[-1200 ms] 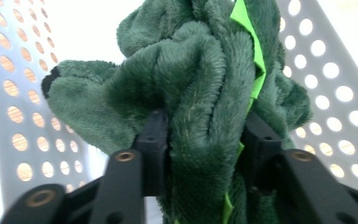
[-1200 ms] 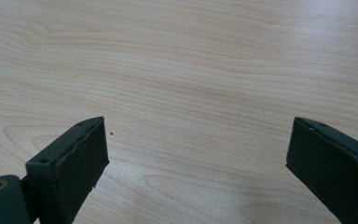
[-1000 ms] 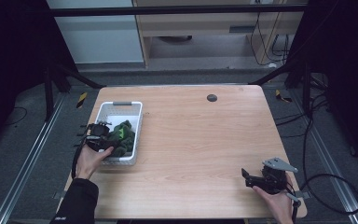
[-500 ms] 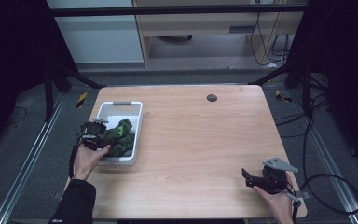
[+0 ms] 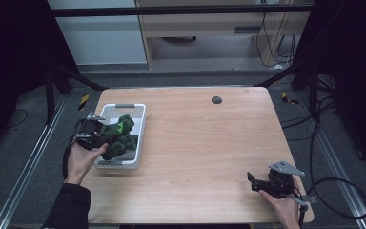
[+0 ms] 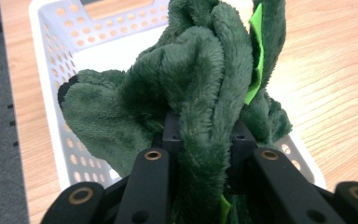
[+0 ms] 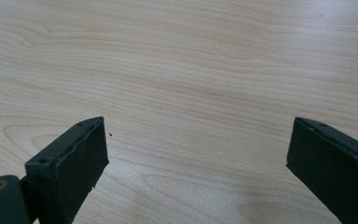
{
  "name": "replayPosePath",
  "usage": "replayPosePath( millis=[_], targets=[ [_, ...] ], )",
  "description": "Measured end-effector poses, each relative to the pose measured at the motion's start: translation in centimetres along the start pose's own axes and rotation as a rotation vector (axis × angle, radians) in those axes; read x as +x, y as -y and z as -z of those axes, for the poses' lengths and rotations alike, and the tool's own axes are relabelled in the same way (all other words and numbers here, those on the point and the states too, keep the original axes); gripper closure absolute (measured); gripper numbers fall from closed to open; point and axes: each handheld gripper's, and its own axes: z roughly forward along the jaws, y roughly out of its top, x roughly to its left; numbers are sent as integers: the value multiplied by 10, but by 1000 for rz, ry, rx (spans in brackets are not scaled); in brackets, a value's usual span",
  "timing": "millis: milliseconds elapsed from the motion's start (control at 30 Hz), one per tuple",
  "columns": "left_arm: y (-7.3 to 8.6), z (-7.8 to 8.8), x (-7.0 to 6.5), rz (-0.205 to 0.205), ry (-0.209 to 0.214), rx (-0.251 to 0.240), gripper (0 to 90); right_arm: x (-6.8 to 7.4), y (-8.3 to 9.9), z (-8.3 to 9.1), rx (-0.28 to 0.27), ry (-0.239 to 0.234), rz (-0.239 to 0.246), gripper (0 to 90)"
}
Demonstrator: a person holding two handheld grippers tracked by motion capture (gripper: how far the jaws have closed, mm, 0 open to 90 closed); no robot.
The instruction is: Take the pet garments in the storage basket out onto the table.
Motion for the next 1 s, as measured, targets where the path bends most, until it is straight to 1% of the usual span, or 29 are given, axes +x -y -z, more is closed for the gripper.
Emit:
replayPosePath(
  millis=[200, 533, 833, 1000],
  targets=[
    [-4, 18, -1, -22, 0, -26, 749, 0, 0, 0, -1, 1, 0, 52],
    [-9, 40, -5, -50, 3, -48, 750, 0, 0, 0, -2, 1, 1, 51],
    [-11, 63, -11, -92, 16, -43, 750, 0, 0, 1, -6, 6, 0, 51],
    [-13, 76, -17, -116, 37, -48, 751, 0, 0, 1, -7, 4, 0, 50]
  ],
)
